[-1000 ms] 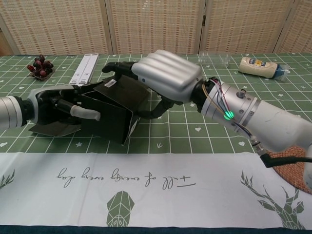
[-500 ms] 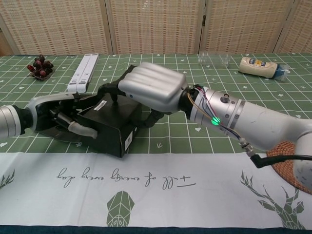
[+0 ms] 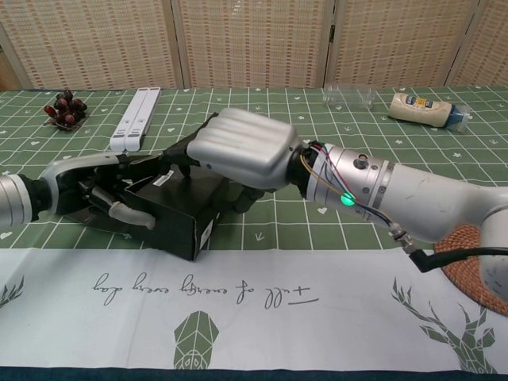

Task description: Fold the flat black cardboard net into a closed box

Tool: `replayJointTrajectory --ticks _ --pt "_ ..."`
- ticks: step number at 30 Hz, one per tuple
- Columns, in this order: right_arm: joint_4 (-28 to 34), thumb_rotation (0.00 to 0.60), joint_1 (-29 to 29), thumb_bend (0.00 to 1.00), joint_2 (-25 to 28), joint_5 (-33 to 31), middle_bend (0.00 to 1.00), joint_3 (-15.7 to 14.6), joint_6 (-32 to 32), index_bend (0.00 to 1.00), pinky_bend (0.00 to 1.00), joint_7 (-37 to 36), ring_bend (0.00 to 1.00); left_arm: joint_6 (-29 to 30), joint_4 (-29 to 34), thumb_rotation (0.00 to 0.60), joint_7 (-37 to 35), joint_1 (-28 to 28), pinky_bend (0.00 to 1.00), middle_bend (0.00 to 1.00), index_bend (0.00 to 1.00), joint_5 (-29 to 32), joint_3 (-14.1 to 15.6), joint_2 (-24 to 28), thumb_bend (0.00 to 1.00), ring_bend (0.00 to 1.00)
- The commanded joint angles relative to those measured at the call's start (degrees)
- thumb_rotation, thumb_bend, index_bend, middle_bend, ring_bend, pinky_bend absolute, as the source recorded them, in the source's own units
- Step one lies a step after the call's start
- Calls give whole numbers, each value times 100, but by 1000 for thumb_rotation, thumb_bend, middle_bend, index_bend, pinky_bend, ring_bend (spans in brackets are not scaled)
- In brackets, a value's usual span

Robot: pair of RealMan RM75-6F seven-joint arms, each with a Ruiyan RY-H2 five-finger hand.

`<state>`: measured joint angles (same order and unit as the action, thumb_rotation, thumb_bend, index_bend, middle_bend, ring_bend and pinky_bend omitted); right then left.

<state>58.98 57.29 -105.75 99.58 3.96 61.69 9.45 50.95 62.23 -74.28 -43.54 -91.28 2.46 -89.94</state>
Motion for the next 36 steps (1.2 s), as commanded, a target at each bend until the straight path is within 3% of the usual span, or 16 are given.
replayJointTrajectory --ticks 1,24,36 --pt "13 600 1 350 5 -9 354 -13 -18 229 1000 16 807 8 -23 600 1 -11 1000 180 160 -12 17 -19 137 702" --pt "234 600 81 385 187 -102 356 -88 -344 233 1000 233 810 -17 -54 600 -166 -91 1000 140 123 -4 122 -37 137 694" --pt "607 600 381 491 568 -101 436 -192 -1022 400 1000 444 840 -63 18 600 -376 -105 1000 134 111 9 188 68 137 694"
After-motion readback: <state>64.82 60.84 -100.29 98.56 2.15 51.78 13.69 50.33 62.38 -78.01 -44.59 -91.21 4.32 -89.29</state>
